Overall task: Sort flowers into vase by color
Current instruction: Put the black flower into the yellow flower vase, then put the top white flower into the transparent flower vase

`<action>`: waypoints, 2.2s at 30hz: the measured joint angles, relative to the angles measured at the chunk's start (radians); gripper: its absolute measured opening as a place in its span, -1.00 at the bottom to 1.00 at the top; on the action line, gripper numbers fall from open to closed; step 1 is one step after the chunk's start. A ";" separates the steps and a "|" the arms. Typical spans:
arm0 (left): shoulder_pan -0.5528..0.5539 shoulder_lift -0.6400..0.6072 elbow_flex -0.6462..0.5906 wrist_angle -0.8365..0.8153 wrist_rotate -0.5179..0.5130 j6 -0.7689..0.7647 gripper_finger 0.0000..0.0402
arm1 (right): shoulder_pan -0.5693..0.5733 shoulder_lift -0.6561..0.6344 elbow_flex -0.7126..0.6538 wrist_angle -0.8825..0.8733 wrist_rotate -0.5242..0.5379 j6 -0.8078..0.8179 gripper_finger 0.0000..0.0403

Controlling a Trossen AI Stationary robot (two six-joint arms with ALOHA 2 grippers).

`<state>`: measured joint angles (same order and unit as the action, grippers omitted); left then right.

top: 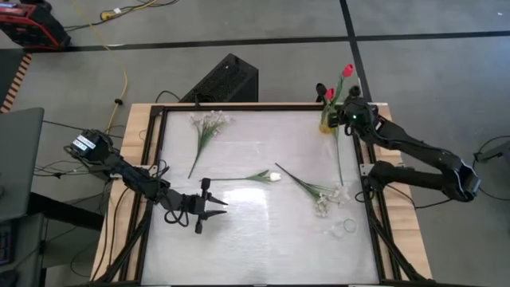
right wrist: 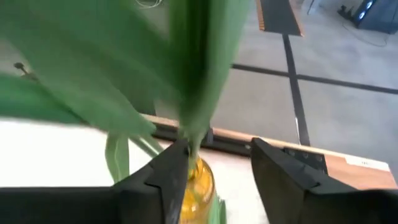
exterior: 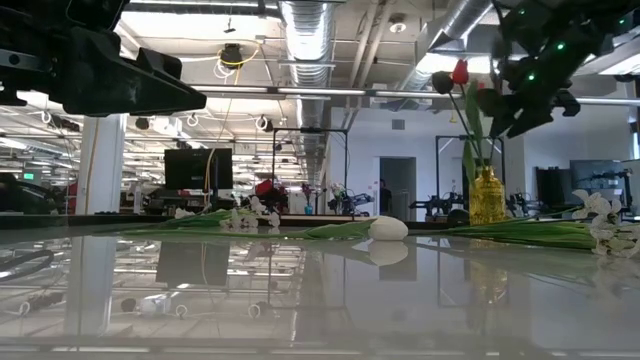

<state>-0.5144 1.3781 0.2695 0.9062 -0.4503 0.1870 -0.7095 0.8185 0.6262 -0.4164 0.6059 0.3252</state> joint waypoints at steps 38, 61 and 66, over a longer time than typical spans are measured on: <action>0.016 -0.040 0.000 -0.074 -0.148 -0.207 -0.50 | 0.400 -0.019 0.252 -0.637 -0.639 0.363 0.16; 0.671 -0.317 0.229 -1.407 0.043 -0.790 -0.44 | 0.900 0.218 0.124 -0.275 -0.483 0.377 0.16; 0.779 -0.239 0.197 -1.363 0.078 -0.763 -0.30 | 0.925 0.242 0.124 -0.274 -0.483 0.377 0.16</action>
<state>0.2647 1.1389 0.4662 -0.4566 -0.3724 -0.5762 0.2153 1.0601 0.7506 -0.6906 0.1230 0.7021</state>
